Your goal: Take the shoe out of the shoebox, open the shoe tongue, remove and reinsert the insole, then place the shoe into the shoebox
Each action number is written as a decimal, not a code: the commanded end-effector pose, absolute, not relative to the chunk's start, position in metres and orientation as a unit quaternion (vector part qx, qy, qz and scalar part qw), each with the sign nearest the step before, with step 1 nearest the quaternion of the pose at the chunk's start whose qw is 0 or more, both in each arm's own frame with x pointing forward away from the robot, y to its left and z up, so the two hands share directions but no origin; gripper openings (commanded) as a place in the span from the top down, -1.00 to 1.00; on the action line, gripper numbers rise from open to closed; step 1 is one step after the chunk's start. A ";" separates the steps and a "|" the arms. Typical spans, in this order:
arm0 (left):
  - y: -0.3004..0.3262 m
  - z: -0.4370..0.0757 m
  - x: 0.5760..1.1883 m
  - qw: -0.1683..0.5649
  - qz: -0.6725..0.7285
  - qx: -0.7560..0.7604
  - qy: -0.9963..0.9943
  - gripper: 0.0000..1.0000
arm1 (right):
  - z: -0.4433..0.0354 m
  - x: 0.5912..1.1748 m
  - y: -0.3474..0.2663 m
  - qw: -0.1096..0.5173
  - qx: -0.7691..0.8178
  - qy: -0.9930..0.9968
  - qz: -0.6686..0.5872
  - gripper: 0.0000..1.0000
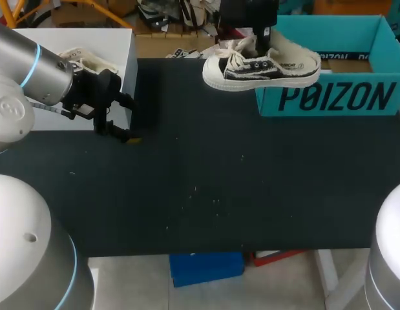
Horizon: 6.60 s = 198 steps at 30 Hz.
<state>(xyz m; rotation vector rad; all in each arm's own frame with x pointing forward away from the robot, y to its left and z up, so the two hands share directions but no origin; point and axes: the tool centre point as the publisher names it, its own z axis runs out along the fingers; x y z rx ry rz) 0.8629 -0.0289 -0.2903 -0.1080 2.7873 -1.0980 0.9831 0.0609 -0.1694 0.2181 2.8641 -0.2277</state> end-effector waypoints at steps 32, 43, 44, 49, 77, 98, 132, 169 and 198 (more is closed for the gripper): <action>-0.030 -0.290 0.862 0.072 -0.363 -0.037 0.928 -1.00 | -0.195 1.132 -0.145 0.124 -0.013 0.989 -0.076 1.00; -0.030 -0.290 0.862 0.072 -0.363 -0.037 0.928 -1.00 | -0.221 1.157 -0.151 0.113 -0.013 0.991 -0.067 1.00; -0.030 -0.290 0.862 0.072 -0.363 -0.037 0.928 -1.00 | -0.223 1.157 -0.150 0.112 -0.012 0.991 -0.066 1.00; -0.030 -0.290 0.862 0.072 -0.363 -0.037 0.928 -1.00 | -0.241 1.155 -0.145 0.102 -0.001 0.993 -0.059 1.00; -0.030 -0.290 0.862 0.072 -0.363 -0.037 0.928 -1.00 | -0.320 1.156 -0.144 0.072 0.026 0.996 -0.034 1.00; -0.030 -0.290 0.862 0.072 -0.363 -0.037 0.928 -1.00 | -0.362 1.162 -0.147 0.048 0.023 0.998 -0.021 1.00; -0.030 -0.290 0.862 0.072 -0.363 -0.037 0.928 -1.00 | -0.287 1.135 -0.159 0.068 0.046 0.994 -0.073 0.26; -0.030 -0.290 0.862 0.072 -0.363 -0.037 0.928 -1.00 | -0.164 0.895 0.040 0.168 0.125 0.978 0.027 -1.00; -0.030 -0.290 0.862 0.072 -0.363 -0.037 0.928 -1.00 | -0.254 0.820 0.071 0.030 0.046 0.996 0.065 -1.00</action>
